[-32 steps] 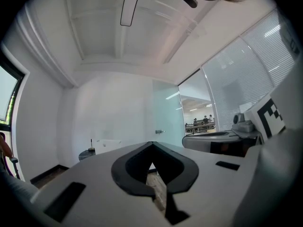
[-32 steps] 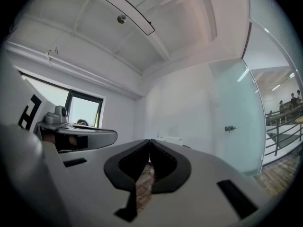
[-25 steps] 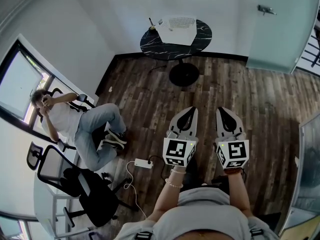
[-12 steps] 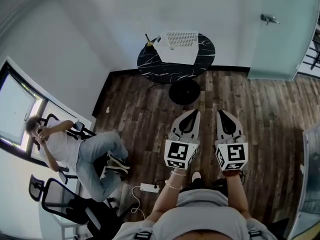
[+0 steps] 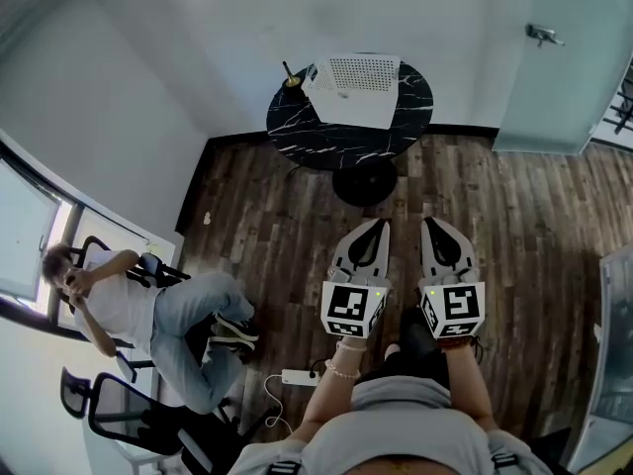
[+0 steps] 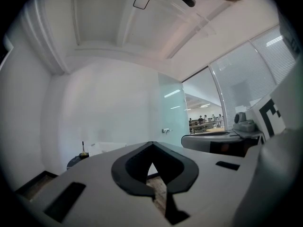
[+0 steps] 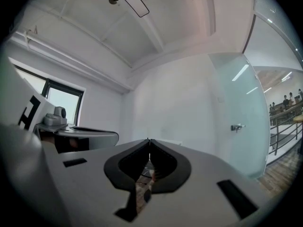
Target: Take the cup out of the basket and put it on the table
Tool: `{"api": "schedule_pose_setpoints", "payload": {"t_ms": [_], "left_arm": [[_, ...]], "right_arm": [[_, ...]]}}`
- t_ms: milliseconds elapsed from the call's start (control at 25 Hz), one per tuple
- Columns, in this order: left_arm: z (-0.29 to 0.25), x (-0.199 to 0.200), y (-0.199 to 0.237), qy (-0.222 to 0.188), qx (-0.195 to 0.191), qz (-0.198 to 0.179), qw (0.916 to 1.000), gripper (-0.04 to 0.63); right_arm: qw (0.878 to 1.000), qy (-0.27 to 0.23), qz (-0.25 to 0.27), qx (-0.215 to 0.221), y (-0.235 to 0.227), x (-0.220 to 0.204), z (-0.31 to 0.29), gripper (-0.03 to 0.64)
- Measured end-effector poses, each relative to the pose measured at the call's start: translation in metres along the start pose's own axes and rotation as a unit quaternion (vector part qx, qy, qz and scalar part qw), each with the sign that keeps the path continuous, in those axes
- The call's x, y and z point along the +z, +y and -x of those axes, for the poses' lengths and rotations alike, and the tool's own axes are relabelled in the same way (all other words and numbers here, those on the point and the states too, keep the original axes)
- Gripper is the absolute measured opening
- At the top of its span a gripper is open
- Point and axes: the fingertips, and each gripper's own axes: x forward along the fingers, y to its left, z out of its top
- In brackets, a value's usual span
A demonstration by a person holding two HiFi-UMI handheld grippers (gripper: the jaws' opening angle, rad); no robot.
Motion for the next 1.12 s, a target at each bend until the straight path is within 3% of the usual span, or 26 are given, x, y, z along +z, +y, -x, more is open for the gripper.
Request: {"api": "schedule_pose_setpoints", "payload": {"t_ms": [280,680,880,1120], "left_arm": [[-0.055,-0.002,0.043,0.000,0.008,-0.005,1.0000,0.005],[-0.174,0.024,0.109,-0.019,0.069,-0.024,0.9972,0.005],[-0.227,0.028,0.117,-0.023,0.081,-0.014,0.9964,0.005],[-0.257,0.039,0.121,-0.023,0.098,-0.043,0.9940,0.005]], "right_arm": [[1.000,-0.003,-0.002,0.014,-0.016,0.000,-0.074,0.008],[0.998,-0.012,0.011,0.066,-0.068,0.018,-0.202,0.008],[0.996,-0.009,0.010,0.086,-0.103,0.018,-0.243,0.008],[0.996,-0.011,-0.007,0.089,-0.136,0.017,-0.271,0.008]]}}
